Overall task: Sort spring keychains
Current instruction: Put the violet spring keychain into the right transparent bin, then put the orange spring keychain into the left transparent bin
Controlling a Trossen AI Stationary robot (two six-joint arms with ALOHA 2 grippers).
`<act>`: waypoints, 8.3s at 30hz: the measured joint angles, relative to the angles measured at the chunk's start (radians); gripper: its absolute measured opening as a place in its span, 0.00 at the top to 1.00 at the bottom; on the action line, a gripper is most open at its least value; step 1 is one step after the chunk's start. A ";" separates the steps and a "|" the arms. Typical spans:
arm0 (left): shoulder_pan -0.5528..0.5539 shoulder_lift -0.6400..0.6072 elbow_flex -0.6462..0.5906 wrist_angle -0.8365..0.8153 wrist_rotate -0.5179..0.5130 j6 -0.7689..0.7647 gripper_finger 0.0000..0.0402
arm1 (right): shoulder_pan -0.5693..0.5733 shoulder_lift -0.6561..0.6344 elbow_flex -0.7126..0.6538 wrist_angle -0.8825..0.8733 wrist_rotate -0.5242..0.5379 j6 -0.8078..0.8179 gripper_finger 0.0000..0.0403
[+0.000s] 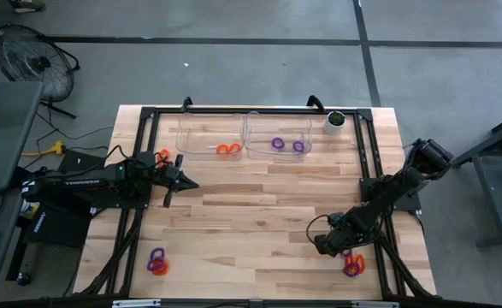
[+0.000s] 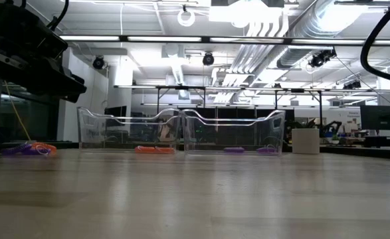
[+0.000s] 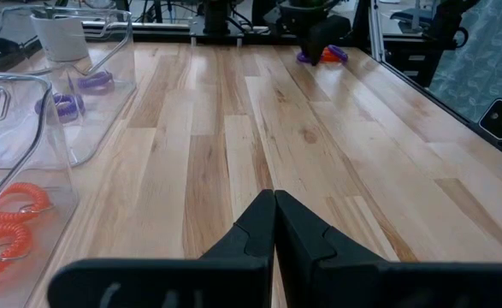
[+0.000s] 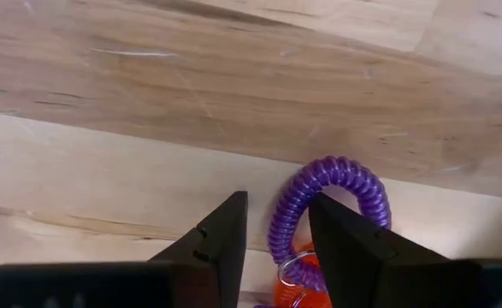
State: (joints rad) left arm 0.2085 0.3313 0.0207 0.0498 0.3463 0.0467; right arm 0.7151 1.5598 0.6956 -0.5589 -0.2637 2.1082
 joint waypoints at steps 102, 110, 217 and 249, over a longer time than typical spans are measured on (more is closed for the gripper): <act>0.000 0.000 0.000 0.000 0.000 0.000 1.00 | -1.226 0.230 0.552 -0.105 0.208 -1.884 0.81; 0.000 0.000 0.000 0.000 0.000 0.000 1.00 | -1.219 0.221 0.552 -0.132 0.240 -1.873 0.67; 0.000 0.000 0.000 0.000 0.000 0.000 1.00 | 0.145 0.008 0.061 0.010 0.011 0.087 0.62; 0.000 0.000 0.000 0.000 0.000 0.000 1.00 | 0.101 0.067 0.062 -0.018 0.069 -0.028 0.97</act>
State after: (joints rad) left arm 0.2086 0.3313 0.0207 0.0501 0.3466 0.0465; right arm 0.8163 1.6264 0.7572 -0.5774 -0.1945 2.0798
